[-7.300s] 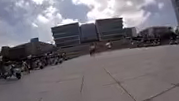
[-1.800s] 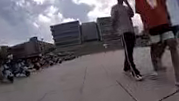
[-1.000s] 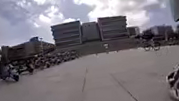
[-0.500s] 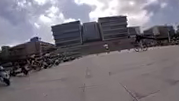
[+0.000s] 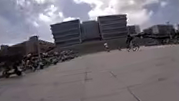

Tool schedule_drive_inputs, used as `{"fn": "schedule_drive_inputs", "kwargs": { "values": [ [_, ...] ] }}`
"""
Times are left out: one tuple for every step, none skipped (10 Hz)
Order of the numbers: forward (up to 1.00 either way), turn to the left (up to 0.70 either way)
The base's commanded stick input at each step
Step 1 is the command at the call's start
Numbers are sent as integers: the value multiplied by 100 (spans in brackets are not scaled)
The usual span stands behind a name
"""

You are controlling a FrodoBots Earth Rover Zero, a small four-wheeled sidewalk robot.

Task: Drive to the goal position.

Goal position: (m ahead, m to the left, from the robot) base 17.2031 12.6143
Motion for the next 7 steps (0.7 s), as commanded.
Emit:
{"fn": "schedule_drive_inputs", "kwargs": {
  "values": [
    [100, -11],
    [100, -27],
    [100, -19],
    [100, -3],
    [100, 0],
    [100, 0],
    [100, 0]
  ]
}}
